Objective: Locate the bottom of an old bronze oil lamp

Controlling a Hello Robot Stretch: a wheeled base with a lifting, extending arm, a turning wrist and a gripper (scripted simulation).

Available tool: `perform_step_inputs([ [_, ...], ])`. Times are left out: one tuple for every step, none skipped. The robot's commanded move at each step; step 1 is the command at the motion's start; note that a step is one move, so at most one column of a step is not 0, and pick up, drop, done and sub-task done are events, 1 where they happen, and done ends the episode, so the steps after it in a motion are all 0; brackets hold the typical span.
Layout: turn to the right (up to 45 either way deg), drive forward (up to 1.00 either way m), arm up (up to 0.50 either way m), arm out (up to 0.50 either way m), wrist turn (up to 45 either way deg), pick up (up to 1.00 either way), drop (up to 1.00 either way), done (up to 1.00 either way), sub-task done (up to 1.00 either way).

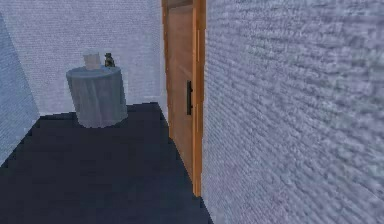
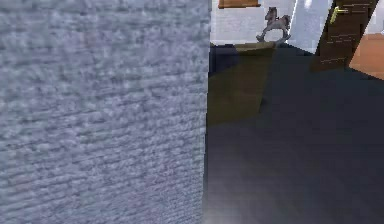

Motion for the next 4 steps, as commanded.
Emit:
perform_step_inputs([
  [0.0,0.05,0.00,0.00,0.0,0.00,0.00,0.00,0.00],
  [-18.0,0.00,0.00,0.00,0.0,0.00,0.00,0.00,0.00],
  [0.0,1.00,0.00,0.00,0.0,0.00,0.00,0.00,0.00],
  [0.0,1.00,0.00,0.00,0.0,0.00,0.00,0.00,0.00],
])
